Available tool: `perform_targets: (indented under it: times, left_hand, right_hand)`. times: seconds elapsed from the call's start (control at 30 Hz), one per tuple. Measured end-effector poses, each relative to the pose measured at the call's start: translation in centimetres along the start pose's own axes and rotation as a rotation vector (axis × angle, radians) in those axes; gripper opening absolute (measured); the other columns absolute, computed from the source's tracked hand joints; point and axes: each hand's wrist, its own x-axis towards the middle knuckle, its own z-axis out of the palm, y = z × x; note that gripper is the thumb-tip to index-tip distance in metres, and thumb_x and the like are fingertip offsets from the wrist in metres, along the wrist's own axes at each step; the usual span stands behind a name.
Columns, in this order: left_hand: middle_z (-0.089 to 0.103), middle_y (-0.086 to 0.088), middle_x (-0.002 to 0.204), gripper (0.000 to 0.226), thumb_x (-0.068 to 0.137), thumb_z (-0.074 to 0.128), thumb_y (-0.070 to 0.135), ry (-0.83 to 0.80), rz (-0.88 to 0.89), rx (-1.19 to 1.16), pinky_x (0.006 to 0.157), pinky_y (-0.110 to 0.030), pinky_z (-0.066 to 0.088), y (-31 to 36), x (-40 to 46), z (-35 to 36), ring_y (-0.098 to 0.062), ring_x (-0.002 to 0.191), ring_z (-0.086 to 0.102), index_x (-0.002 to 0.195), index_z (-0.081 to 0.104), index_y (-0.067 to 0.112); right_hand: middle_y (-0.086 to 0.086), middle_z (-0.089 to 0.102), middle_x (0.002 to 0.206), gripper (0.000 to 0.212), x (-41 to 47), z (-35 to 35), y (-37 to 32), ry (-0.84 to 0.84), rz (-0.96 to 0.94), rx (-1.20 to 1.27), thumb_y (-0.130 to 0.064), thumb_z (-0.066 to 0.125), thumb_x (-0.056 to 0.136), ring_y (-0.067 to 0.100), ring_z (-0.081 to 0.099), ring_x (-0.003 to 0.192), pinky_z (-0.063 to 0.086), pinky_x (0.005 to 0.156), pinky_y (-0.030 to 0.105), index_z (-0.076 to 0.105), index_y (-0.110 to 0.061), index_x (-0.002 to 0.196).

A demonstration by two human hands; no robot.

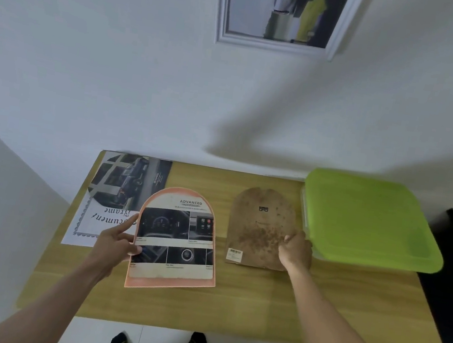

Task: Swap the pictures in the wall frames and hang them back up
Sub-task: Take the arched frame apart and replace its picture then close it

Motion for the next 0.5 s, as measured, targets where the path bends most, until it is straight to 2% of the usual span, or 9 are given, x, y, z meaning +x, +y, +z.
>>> perform_targets:
  times: [0.07, 0.17, 0.23, 0.5]
  left_hand:
    - [0.074, -0.015, 0.091, 0.085, 0.077, 0.058, -0.023, -0.002, 0.002, -0.001, 0.071, -0.039, 0.052, 0.1, 0.0, 0.3, -0.029, 0.088, 0.066, 0.145, 0.044, 0.026]
    - [0.073, -0.016, 0.092, 0.085, 0.077, 0.058, -0.023, -0.002, 0.002, 0.003, 0.068, -0.038, 0.052, 0.2, 0.0, 0.8, -0.029, 0.088, 0.066, 0.145, 0.044, 0.026]
    - [0.074, -0.015, 0.091, 0.085, 0.077, 0.059, -0.023, -0.007, -0.002, 0.009, 0.070, -0.041, 0.053, 0.1, 0.0, 1.0, -0.029, 0.088, 0.067, 0.144, 0.044, 0.027]
    - [0.074, -0.016, 0.092, 0.083, 0.078, 0.058, -0.022, -0.007, -0.003, 0.021, 0.074, -0.046, 0.054, -0.2, 0.4, 1.0, -0.032, 0.091, 0.067, 0.144, 0.045, 0.026]
  right_hand:
    - [0.022, 0.038, 0.145, 0.058, -0.7, 1.3, 0.1, 0.023, -0.124, -0.171, -0.032, 0.049, 0.100, 0.038, 0.044, 0.129, 0.046, 0.103, 0.046, 0.027, -0.013, 0.150]
    - [0.017, 0.010, 0.162, 0.068, -2.0, 3.3, 0.1, -0.118, -0.330, -0.310, -0.046, 0.045, 0.100, 0.037, 0.015, 0.149, 0.021, 0.119, 0.050, 0.011, -0.028, 0.157]
    - [0.011, 0.001, 0.164, 0.068, -2.1, 4.1, 0.5, -0.187, -0.372, -0.409, -0.050, 0.042, 0.099, 0.034, 0.006, 0.152, 0.011, 0.121, 0.051, 0.010, -0.034, 0.157]
    - [0.006, -0.009, 0.166, 0.067, 0.3, 2.8, 2.0, -0.212, -0.336, -0.455, -0.053, 0.037, 0.100, 0.030, -0.004, 0.153, 0.002, 0.123, 0.048, 0.006, -0.038, 0.157]
